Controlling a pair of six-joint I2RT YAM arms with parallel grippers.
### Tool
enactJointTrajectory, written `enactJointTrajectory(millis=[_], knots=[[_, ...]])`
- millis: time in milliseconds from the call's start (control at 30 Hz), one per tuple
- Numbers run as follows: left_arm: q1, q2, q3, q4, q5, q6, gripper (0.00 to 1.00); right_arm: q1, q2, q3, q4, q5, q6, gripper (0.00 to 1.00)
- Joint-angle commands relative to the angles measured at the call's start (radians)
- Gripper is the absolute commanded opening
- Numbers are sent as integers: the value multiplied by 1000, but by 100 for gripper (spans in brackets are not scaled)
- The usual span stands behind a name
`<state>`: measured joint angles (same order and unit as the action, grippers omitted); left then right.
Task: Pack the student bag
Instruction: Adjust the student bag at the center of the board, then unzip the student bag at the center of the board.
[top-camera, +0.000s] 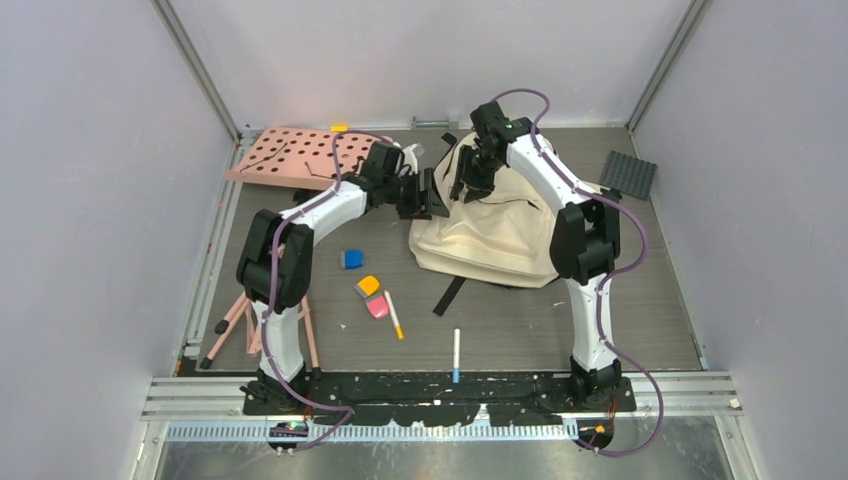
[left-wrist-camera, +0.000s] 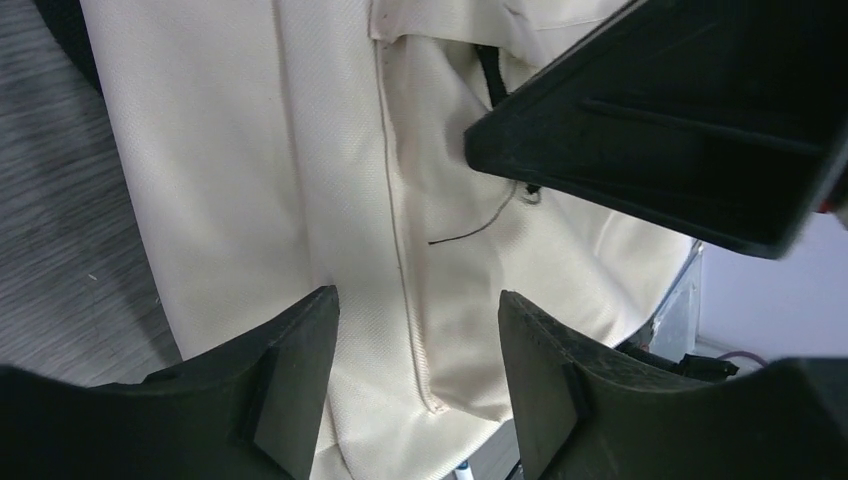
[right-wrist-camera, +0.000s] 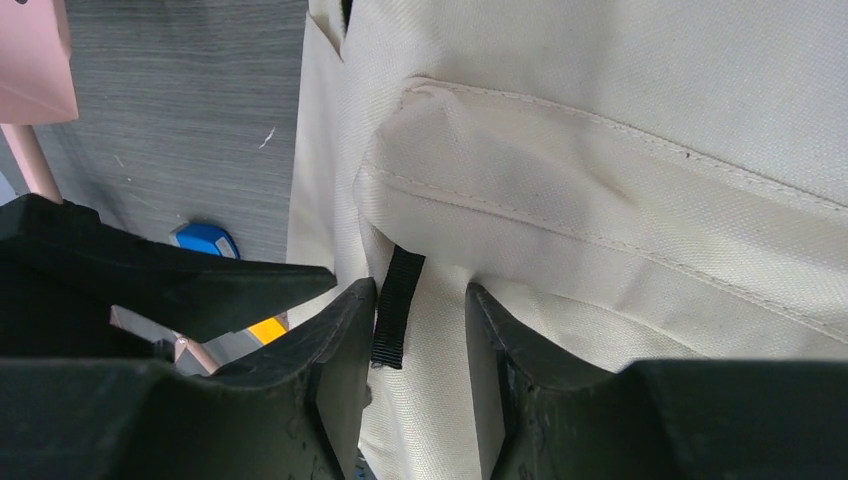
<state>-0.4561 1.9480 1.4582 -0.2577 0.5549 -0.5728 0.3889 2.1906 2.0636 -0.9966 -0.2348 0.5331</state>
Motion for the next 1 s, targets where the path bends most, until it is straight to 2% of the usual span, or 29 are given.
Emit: enactJointTrajectory(millis=[0, 100, 267, 400, 733, 900, 967], knots=[[4, 15, 37, 0, 33, 24, 59, 5, -44, 11, 31, -35, 27, 42], [4, 26, 35, -5, 33, 24, 49, 5, -44, 13, 40, -30, 25, 34], [4, 32, 31, -20, 15, 34, 31, 5, -48, 14, 54, -30, 24, 12], [4, 31, 27, -45, -18, 41, 20, 6, -58, 21, 54, -20, 21, 8], [4, 37, 5, -88, -81, 52, 14, -9, -127, -31, 37, 42, -14, 6], [5, 26, 46, -140, -129, 100, 16, -32, -170, -97, 41, 22, -15, 6], [5, 15, 79, -136, -117, 109, 19, -42, -184, -131, 70, -10, -10, 9]])
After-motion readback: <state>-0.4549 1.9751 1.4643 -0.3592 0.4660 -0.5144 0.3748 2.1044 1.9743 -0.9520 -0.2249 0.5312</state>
